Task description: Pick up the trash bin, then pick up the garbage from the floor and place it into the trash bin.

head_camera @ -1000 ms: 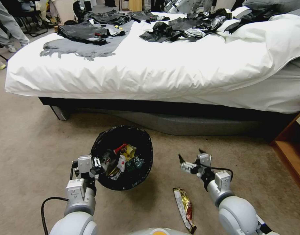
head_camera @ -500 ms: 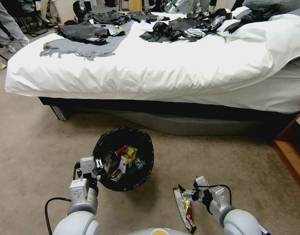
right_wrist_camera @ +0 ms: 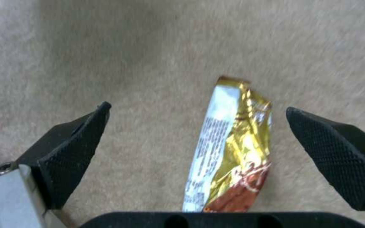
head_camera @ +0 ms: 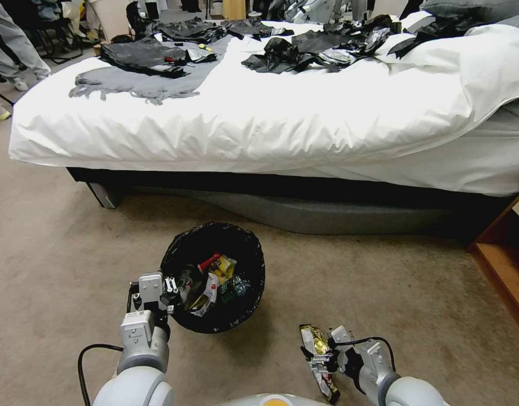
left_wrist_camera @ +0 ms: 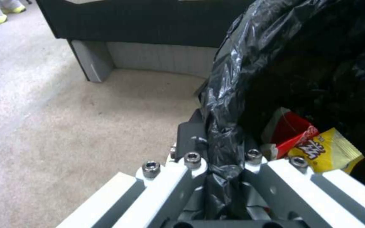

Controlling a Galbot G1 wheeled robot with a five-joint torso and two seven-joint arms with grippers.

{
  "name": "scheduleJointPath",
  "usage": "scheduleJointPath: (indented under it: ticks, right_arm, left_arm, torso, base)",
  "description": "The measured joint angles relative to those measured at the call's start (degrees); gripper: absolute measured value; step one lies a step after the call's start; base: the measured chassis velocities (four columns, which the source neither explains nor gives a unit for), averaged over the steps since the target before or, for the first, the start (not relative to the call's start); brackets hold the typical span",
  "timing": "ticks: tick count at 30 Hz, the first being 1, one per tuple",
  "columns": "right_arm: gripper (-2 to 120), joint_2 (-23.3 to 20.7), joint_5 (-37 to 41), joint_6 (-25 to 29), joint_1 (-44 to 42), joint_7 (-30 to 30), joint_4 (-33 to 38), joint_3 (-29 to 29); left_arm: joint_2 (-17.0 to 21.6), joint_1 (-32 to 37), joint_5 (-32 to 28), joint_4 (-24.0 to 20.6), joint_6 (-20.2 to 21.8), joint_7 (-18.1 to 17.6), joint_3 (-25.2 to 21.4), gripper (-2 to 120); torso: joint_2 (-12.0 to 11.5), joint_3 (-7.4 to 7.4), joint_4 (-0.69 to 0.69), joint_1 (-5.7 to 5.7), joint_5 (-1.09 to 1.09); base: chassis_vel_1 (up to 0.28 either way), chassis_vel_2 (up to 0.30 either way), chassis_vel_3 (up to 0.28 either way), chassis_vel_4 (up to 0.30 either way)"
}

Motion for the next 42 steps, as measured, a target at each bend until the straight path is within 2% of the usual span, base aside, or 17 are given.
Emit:
scheduleJointPath:
  ticks: [18, 36, 42]
  right_arm:
    - [100, 4.28, -2.16, 1.43, 2.75, -0.25, -9.07, -2.6]
    - [100, 5.85, -2.97, 2.15, 4.74, -0.44, -13.52, -4.2]
    - [100, 6.74, -3.8, 3.03, 5.58, -0.93, -17.02, -4.39]
  left_arm:
    - [0.23, 0.72, 0.33, -0.76, 0.36, 0.07, -0.08, 1]
    - [-0.03, 0.37, 0.59, -0.44, 0.59, 0.1, 0.0, 1]
    - [-0.14, 0.51, 0.86, -0.43, 0.62, 0.11, 0.1, 1]
  torso:
    - [0.0, 0.0, 0.0, 0.0, 0.0]
    - [0.0, 0.0, 0.0, 0.0, 0.0]
    - [0.0, 0.0, 0.0, 0.0, 0.0]
  base:
    - [0.0, 0.0, 0.0, 0.0]
    - [0.0, 0.0, 0.0, 0.0]
    - [0.0, 0.0, 0.0, 0.0]
